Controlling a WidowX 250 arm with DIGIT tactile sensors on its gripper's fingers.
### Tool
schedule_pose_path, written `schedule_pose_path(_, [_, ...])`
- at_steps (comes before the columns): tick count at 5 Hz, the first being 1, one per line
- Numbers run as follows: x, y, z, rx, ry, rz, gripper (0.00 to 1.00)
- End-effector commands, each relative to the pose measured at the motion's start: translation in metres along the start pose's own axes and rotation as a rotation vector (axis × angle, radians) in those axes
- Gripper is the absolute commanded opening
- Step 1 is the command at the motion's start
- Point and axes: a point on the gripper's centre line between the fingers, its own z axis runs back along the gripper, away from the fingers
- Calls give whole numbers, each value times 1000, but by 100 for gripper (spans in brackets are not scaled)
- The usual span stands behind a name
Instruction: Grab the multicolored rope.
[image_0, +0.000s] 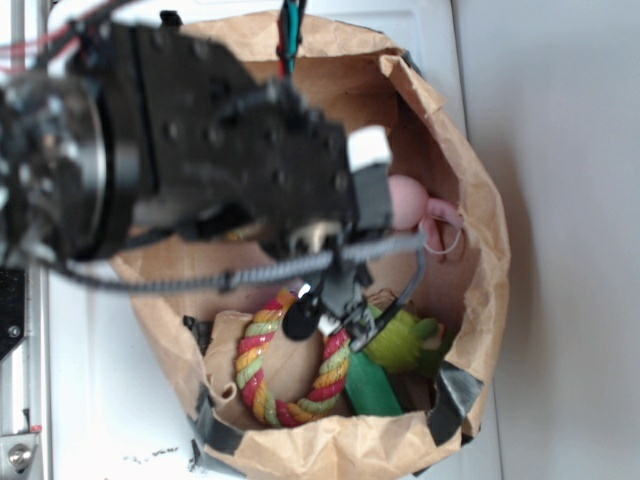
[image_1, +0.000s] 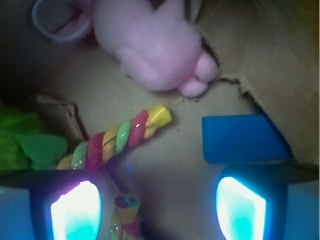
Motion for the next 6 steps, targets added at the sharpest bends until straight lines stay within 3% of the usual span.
schedule_pose_path(1, [-22,-17,15,-107,-8,-53,100])
schedule_pose_path(3, [-16,-39,11,-182,6,-63,100])
schedule_pose_path(6, [-21,-72,5,-197,65,-90,100])
